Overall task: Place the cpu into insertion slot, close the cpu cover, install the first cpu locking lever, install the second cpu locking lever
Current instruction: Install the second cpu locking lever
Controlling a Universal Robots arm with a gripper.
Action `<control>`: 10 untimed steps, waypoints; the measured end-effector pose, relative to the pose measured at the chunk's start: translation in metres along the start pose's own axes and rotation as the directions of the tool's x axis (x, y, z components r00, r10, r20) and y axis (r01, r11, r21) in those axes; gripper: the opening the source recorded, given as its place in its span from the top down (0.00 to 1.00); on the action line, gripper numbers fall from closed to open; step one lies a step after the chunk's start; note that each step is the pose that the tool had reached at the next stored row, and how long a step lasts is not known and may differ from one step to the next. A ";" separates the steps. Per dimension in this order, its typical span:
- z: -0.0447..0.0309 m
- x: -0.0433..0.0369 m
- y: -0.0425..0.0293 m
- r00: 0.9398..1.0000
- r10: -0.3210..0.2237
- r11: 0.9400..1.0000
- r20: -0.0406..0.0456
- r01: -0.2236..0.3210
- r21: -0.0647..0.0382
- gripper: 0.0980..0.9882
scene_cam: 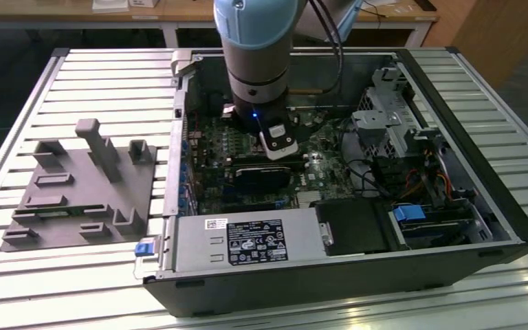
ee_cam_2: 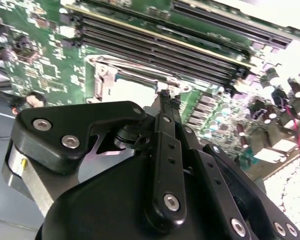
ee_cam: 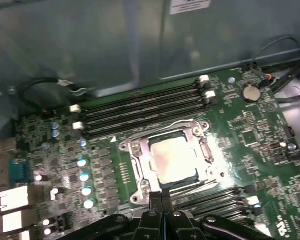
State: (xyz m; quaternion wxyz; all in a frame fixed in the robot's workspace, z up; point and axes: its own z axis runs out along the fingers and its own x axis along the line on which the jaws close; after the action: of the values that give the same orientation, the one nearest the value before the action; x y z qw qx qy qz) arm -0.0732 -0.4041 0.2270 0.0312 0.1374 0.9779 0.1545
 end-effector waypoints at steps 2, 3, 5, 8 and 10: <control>0.0005 -0.0043 0.0011 1.000 0.002 1.000 0.001 -0.002 0.003 1.00; 0.0007 -0.0063 0.0017 1.000 0.002 1.000 0.001 -0.002 0.005 1.00; 0.0012 -0.0107 0.0030 1.000 0.004 1.000 0.003 -0.004 0.010 1.00; 0.0022 -0.0164 0.0058 1.000 0.004 1.000 0.006 -0.005 0.019 1.00; 0.0031 -0.0190 0.0085 1.000 0.004 1.000 0.007 -0.004 0.024 1.00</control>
State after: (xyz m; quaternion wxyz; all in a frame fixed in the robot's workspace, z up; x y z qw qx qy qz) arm -0.0524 -0.4007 0.2271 0.0327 0.1403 0.9793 0.1425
